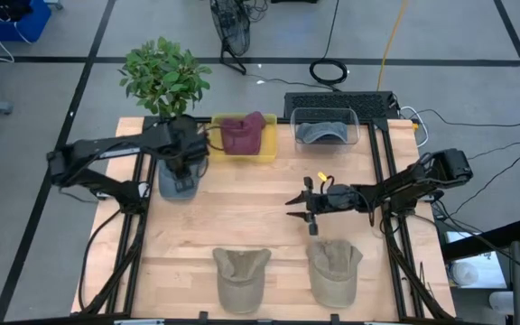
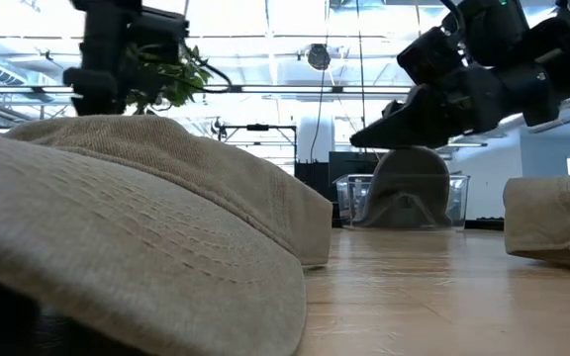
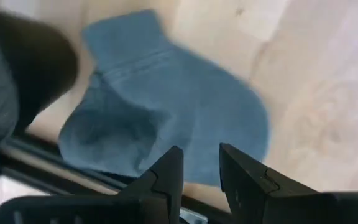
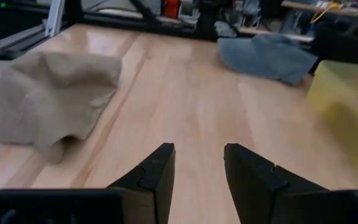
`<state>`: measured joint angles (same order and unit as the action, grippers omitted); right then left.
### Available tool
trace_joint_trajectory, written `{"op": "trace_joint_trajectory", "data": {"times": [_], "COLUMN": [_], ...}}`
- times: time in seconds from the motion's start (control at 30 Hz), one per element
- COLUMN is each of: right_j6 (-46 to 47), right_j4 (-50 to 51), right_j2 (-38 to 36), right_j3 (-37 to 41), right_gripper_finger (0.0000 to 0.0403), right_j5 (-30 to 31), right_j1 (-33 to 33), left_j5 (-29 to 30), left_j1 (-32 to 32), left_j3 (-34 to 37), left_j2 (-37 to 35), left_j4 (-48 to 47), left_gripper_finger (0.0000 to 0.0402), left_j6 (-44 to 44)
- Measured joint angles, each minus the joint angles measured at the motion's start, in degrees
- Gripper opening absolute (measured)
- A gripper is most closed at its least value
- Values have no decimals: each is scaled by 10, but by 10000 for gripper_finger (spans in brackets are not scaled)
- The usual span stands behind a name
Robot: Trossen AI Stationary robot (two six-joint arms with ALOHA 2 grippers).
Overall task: Pick & Place hat
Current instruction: Put the blue cap into the transparent bin
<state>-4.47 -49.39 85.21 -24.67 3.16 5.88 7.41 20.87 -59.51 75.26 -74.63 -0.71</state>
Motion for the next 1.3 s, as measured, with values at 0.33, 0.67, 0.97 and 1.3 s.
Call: {"op": "trace_joint_trajectory", "data": {"times": [0.33,0.67,0.97,1.3], "right_j6": [5,6,20,29], "right_j4": [-54,-37,-21,-11], "right_j2": [0,0,0,0], "right_j3": [0,0,0,0], "right_gripper_finger": [125,125,125,125], "right_j5": [-2,-2,-2,-2], "right_j1": [-17,-17,-17,-17], "left_j5": [60,-12,-58,-53], "left_j1": [3,77,121,121], "left_j3": [126,133,134,134], "left_j2": [-74,-33,16,43], "left_j4": [97,123,134,134], "left_gripper_finger": [108,108,108,108], "left_j6": [-53,-9,-5,-5]}}
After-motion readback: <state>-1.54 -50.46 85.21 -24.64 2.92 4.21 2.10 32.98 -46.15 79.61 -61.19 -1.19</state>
